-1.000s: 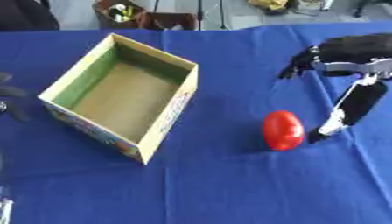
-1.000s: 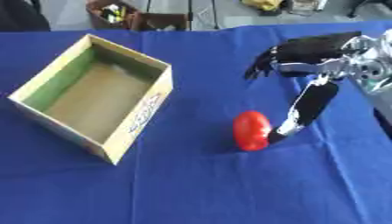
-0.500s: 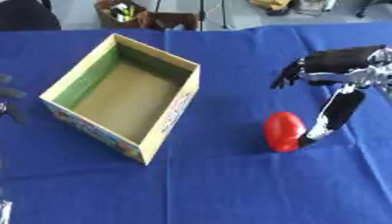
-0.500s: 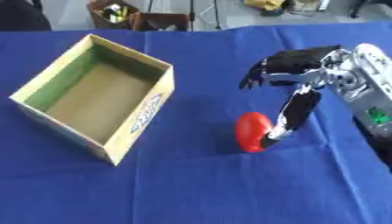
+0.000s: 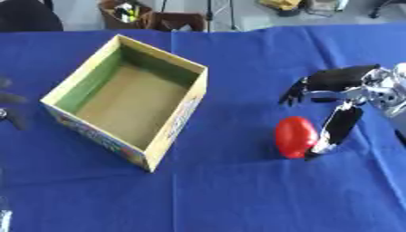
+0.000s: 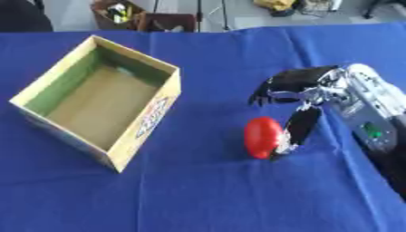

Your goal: Pick up objects on the table and place them in the box.

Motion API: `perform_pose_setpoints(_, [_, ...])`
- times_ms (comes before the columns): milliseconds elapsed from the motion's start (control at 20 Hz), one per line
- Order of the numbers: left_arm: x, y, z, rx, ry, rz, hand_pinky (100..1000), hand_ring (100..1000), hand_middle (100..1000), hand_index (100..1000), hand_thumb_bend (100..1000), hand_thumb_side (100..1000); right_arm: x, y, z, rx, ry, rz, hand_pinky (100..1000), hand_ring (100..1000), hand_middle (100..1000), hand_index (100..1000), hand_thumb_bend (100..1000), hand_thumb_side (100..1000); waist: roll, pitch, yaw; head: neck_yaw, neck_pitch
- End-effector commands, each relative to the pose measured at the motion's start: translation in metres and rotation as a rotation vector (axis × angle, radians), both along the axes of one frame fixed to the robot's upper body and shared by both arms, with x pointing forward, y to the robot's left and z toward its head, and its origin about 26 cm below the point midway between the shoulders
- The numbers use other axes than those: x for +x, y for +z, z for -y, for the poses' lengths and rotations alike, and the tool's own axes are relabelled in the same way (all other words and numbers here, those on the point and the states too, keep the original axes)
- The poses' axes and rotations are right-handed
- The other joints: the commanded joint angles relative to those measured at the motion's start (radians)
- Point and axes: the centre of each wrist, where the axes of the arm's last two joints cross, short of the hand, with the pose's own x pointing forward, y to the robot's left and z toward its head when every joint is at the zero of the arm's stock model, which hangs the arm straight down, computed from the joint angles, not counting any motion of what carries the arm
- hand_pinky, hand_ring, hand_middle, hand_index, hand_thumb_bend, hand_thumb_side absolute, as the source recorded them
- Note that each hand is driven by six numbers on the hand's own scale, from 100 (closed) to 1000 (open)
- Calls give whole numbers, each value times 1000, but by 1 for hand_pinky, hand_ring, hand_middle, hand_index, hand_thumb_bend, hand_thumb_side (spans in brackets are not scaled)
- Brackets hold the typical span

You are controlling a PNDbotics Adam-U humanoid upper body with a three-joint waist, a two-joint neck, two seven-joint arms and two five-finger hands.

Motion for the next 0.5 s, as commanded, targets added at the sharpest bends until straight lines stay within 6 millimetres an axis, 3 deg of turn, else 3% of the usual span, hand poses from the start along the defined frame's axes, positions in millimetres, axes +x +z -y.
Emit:
perform_pose_setpoints(50, [-1,7,2,9,-12,28,281,538,597,733,100,945,1,4,2,-11,-13,15,701,763,746,924,757,495,-4,-14,0,-4,-12])
perform_pose_setpoints(500, [-1,8,2,9,-13,30,282,539,597,733,100,945,5,-9,2,-25,-46,-7,691,750,724,900,739,480,-4,-10,3,-6,-15])
